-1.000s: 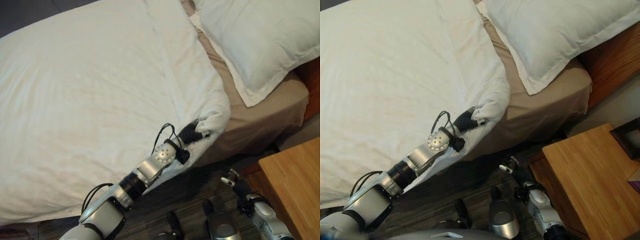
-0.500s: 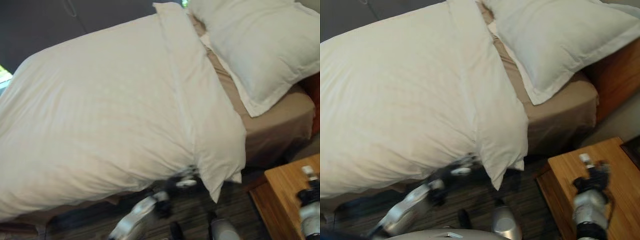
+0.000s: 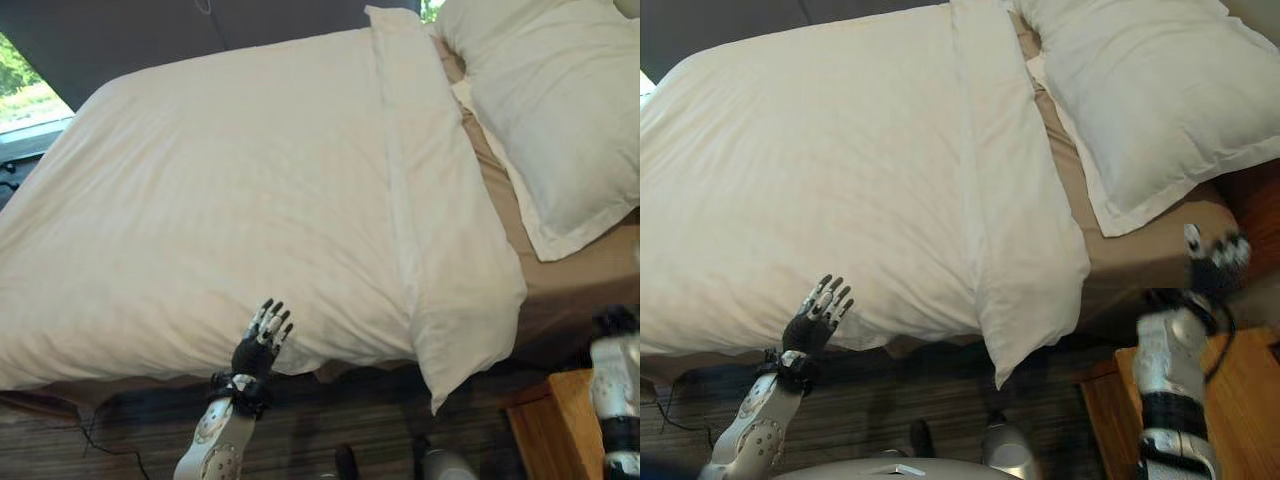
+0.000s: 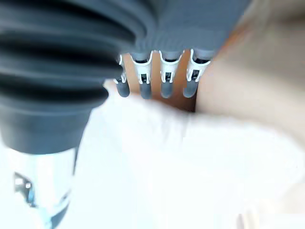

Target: Making the bed.

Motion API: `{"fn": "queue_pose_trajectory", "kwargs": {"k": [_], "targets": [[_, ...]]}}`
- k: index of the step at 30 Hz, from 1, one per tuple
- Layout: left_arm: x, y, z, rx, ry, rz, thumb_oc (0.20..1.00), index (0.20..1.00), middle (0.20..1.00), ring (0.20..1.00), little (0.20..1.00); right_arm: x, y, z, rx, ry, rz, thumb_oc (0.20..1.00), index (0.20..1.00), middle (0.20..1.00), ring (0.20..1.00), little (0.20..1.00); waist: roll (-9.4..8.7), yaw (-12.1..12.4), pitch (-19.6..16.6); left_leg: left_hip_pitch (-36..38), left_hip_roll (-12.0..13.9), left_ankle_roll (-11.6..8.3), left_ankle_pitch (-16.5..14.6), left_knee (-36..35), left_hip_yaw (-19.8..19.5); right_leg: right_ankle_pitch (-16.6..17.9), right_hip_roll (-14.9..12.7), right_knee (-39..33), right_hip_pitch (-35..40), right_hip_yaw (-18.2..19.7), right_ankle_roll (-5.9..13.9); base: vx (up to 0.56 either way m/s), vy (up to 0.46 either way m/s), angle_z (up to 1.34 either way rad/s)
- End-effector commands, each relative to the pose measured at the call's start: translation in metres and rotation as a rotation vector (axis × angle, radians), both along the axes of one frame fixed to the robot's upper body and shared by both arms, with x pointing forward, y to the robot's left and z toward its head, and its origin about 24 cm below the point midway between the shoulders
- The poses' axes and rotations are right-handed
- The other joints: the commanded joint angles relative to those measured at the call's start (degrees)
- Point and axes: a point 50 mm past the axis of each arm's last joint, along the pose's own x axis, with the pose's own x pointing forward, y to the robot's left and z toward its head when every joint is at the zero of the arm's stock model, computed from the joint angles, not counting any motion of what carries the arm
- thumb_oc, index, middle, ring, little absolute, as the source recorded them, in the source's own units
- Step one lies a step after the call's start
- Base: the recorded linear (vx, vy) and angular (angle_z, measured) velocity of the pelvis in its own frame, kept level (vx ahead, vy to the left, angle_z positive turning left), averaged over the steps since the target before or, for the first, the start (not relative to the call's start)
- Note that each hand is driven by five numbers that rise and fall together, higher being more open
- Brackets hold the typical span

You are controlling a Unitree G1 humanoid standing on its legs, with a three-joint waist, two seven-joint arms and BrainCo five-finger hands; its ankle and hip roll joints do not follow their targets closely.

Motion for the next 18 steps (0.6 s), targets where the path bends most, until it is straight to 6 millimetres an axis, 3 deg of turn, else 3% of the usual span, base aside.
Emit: {"fn": "queue_pose_trajectory", "kwargs": {"k": [1, 2, 5, 7, 12, 15, 18], "targets": [[0.017, 0.004, 0.026, -0.001, -0.14, 0.022, 1.0, 1.0, 1.0, 1.0, 1.0, 0.017, 0.03, 0.004, 0.05, -0.08, 0.211, 0.2, 0.2, 0.2, 0.2, 0.2, -3.69, 1.65, 1.44, 3.17, -0.73, -1.85, -1.44, 0.28, -0.41, 11.35, -4.19, -17.51, 8.75, 0.47, 5.8, -0.03, -0.031, 0.04], [0.017, 0.0, 0.025, -0.014, -0.134, 0.009, 1.0, 1.0, 1.0, 1.0, 1.0, 0.027, 0.054, -0.006, 0.109, -0.056, 0.329, 0.2, 0.2, 0.2, 0.2, 0.2, -3.63, 2.12, 1.56, 3.24, -0.74, -1.9, -1.29, 0.28, -0.55, 11.24, -4.18, -17.51, 9.05, 0.1, 5.67, -0.02, -0.029, 0.03], [0.014, -0.004, 0.02, -0.034, -0.116, -0.001, 1.0, 1.0, 1.0, 1.0, 1.0, 0.04, 0.085, -0.032, 0.236, 0.034, 0.452, 0.2, 0.2, 0.2, 0.2, 0.2, -3.02, 3.58, 1.83, 2.93, -0.91, -2.12, -0.88, 0.28, -1.32, 11.06, -4.35, -17.51, 9.37, -0.75, 5.5, -0.02, -0.031, 0.14], [0.011, -0.003, 0.017, -0.049, -0.099, 0.005, 1.0, 1.0, 1.0, 1.0, 1.0, 0.049, 0.089, -0.043, 0.343, 0.071, 0.445, 0.2, 0.2, 0.2, 0.2, 0.2, -2.34, 4.6, 2.14, 2.71, -1.02, -2.23, -0.64, 0.28, -1.9, 11.05, -4.51, -17.51, 9.49, -1.4, 5.46, -0.02, -0.032, 0.24], [0.008, 0.001, 0.014, -0.069, -0.084, 0.029, 1.0, 1.0, 1.0, 1.0, 1.0, 0.057, 0.084, -0.05, 0.428, 0.097, 0.405, 0.2, 0.2, 0.2, 0.2, 0.2, -1.29, 5.71, 2.48, 2.08, -1.28, -2.39, -0.22, 0.28, -2.62, 11.06, -4.63, -17.51, 9.26, -2.04, 5.44, -0.02, -0.01, 0.13], [0.009, 0.001, 0.01, -0.069, -0.072, 0.03, 1.0, 1.0, 1.0, 1.0, 1.0, 0.05, 0.071, -0.077, 0.471, 0.211, 0.329, 0.2, 0.2, 0.2, 0.2, 0.2, -0.53, 6.33, 2.57, 1.79, -1.39, -2.54, -0.07, 0.28, -2.9, 11.06, -4.66, -17.51, 9.2, -2.52, 5.49, 0.0, 0.0, 0.0], [0.01, -0.001, 0.011, -0.072, -0.078, 0.027, 1.0, 1.0, 1.0, 1.0, 1.0, 0.046, 0.068, -0.087, 0.507, 0.237, 0.302, 0.2, 0.2, 0.2, 0.2, 0.2, -0.29, 6.42, 2.7, 1.71, -1.43, -2.57, -0.03, 0.28, -2.99, 11.07, -4.67, -17.51, 9.16, -2.68, 5.51, 0.0, 0.0, 0.02]]}}
